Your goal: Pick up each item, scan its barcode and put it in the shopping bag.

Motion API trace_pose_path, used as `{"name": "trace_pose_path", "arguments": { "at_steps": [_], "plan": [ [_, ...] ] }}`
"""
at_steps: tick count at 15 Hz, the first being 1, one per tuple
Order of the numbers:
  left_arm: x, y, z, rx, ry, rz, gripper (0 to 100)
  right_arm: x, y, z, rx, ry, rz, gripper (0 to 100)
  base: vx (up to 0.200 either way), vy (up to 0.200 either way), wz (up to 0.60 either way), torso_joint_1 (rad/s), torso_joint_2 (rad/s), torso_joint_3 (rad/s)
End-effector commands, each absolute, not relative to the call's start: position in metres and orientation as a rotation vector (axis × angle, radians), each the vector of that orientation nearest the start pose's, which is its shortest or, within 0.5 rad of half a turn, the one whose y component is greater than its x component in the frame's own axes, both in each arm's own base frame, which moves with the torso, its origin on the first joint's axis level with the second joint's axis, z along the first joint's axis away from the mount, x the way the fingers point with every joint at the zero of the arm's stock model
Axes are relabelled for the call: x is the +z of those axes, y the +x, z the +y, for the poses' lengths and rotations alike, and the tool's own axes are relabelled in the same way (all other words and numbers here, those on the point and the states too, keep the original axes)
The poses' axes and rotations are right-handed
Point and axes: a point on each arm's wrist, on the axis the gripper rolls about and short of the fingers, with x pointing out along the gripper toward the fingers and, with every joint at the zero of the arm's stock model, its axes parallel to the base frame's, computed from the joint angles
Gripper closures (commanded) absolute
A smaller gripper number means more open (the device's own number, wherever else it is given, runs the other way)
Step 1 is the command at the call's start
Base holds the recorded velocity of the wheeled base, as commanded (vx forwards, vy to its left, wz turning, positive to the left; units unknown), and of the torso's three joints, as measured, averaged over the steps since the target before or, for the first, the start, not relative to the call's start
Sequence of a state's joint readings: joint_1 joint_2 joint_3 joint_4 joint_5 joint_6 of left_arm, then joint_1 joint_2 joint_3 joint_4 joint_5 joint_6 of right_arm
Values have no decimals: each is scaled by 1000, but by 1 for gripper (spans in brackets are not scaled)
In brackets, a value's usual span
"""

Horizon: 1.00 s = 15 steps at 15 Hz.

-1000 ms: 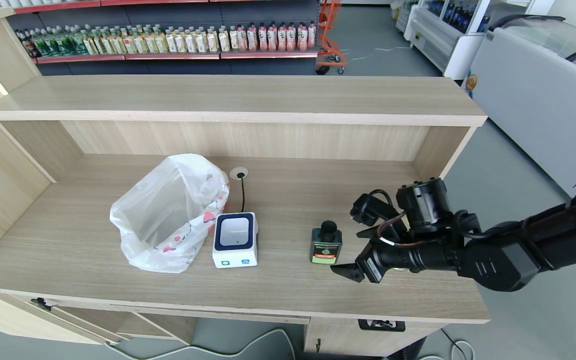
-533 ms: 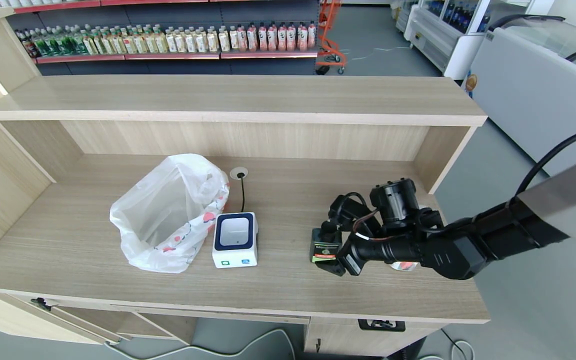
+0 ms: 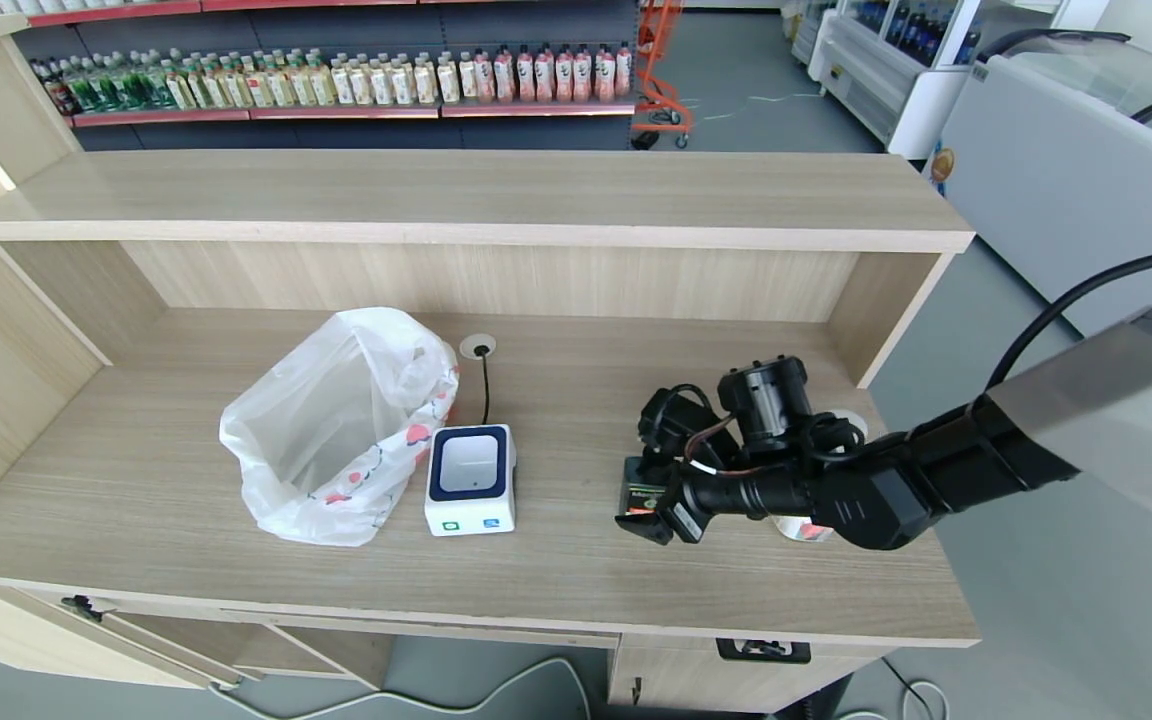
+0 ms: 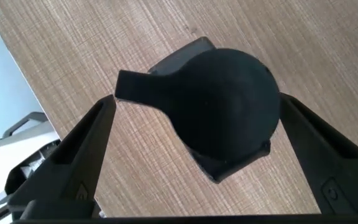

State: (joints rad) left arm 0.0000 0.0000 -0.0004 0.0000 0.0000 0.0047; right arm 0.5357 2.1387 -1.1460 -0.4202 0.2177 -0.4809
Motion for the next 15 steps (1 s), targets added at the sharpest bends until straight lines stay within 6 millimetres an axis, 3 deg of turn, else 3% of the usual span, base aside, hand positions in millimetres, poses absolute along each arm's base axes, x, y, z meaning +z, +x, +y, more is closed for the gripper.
{"name": "trace_pose_path", "arguments": {
  "at_steps": [1, 2, 3, 12, 15],
  "plan": [
    [76, -23, 0, 0, 5, 2, 0, 91, 350, 217, 869, -539, 383, 0, 0, 0, 0, 0, 0, 0],
    [76, -23, 0, 0, 5, 2, 0, 89, 352, 223, 874, -540, 364, 0, 0, 0, 0, 0, 0, 0],
    [76, -23, 0, 0, 5, 2, 0, 88, 353, 226, 874, -541, 349, 100, 0, 0, 0, 0, 0, 0],
    [76, -23, 0, 0, 5, 0, 0, 73, 354, 226, 877, -589, 371, 100, 0, 0, 0, 0, 0, 0],
    [76, -23, 0, 0, 5, 2, 0, 88, 354, 219, 857, -578, 342, 100, 0, 0, 0, 0, 0, 0]
  ]
}}
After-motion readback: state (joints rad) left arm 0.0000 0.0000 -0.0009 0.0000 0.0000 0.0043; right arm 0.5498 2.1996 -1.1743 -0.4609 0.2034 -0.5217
